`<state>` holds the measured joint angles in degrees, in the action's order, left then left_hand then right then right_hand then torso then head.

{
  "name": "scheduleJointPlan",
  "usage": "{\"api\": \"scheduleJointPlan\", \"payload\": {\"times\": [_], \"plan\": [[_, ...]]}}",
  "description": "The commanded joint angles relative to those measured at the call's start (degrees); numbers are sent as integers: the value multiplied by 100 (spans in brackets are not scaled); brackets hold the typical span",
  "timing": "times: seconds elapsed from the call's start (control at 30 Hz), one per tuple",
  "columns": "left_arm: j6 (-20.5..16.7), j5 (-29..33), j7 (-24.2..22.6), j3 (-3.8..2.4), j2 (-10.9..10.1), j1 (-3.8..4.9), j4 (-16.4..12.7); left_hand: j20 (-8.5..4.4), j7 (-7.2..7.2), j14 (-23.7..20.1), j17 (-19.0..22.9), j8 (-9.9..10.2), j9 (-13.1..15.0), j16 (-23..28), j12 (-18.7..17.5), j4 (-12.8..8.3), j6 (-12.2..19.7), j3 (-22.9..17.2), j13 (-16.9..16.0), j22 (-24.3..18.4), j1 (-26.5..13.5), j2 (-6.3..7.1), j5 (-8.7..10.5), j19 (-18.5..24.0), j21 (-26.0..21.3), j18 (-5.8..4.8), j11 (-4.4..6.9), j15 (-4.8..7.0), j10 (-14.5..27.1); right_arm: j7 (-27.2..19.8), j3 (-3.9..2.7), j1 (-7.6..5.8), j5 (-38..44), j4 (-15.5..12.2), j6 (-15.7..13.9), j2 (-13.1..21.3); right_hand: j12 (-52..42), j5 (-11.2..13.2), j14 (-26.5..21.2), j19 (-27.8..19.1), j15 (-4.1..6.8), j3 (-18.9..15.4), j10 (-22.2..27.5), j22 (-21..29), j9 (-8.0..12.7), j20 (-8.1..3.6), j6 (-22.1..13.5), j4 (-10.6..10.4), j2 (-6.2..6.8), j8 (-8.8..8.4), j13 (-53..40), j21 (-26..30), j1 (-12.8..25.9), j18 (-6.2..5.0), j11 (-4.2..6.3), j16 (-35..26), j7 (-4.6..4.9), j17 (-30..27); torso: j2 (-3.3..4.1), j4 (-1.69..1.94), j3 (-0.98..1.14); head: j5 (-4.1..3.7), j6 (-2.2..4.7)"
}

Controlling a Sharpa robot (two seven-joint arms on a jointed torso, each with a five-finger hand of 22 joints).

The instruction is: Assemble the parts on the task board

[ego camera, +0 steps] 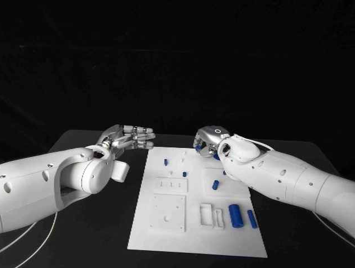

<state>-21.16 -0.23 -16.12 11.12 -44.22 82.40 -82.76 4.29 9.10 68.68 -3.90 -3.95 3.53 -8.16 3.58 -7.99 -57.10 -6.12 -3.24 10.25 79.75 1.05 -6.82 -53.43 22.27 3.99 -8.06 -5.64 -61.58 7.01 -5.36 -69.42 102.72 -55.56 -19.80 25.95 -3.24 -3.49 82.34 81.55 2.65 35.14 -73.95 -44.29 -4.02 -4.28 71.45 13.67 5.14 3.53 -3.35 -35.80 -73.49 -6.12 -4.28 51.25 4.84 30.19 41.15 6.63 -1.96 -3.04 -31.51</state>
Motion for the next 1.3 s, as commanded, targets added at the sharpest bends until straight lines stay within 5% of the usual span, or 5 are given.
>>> {"api": "scheduleJointPlan", "payload": {"times": [0.03, 0.13, 0.33, 0.7, 1.3], "plan": [[103, -34, -7, -8, 34, 24, 21, 31, -10, -39, -4, 15, 8, -31, -14, -7, 39, 38, -8, -5, -14, -28, 19, -28, -24, -26, -3, 2, 43, 149, -5, -13, 114, 91, -401, -108, -11, 33, 16, 18, 27, 28, -301, -7, 1, 2, 35, 3, -12, 11, -18, 20, -51, -92, 252, -19, 3, -6, 20, 17, -15, 12, 27], [114, -36, -5, -8, 48, 32, 45, 31, -10, -39, -4, 15, 8, -31, -14, -7, 39, 38, -8, -5, -14, -28, 19, -28, -24, -26, -3, 2, 43, 175, -6, -18, 121, 219, -541, -259, -11, 32, 17, 31, 27, 40, -299, -74, 2, 2, 36, 2, -7, 11, -18, 72, -56, -94, 251, -19, 4, -14, 28, 9, -8, -2, 42], [118, -39, -3, -8, 75, 61, 61, 32, -10, -41, -4, 14, 9, -30, -14, -13, 37, 45, -8, -15, -10, -31, 26, -25, -18, -25, -5, 0, 49, 159, -7, -21, 116, 376, -564, -444, -10, 37, 16, 35, 26, 39, -298, -88, 2, 2, 40, 4, -2, 11, -18, 83, -54, -94, 251, -18, 3, -15, 52, 52, -33, -19, 51], [158, -68, 20, -9, 97, 136, 44, 36, -8, -44, -3, 17, 8, -28, -14, -9, 43, 56, -8, -31, -22, -39, 25, -20, -12, -25, -6, -2, 55, 137, -7, -20, 91, 499, -278, -590, -10, 11, 14, 47, 27, 12, -290, -134, 3, 3, 40, 18, -14, 10, -17, 133, -40, -93, 250, -21, 4, -25, 126, 121, -65, -14, 80], [204, -92, 65, -8, 77, 185, 77, 38, -8, -49, -3, 14, 9, -24, -14, -15, 39, 58, -8, -47, -3, -42, 36, -16, -4, -22, -11, -5, 72, 173, -1, 7, 104, 440, 88, -526, -11, -16, 14, 85, 30, -1, -289, -298, 2, 0, 42, 77, -44, 11, -17, 255, -1, -93, 252, -11, 1, -36, 145, 109, -87, 16, 59]]}}
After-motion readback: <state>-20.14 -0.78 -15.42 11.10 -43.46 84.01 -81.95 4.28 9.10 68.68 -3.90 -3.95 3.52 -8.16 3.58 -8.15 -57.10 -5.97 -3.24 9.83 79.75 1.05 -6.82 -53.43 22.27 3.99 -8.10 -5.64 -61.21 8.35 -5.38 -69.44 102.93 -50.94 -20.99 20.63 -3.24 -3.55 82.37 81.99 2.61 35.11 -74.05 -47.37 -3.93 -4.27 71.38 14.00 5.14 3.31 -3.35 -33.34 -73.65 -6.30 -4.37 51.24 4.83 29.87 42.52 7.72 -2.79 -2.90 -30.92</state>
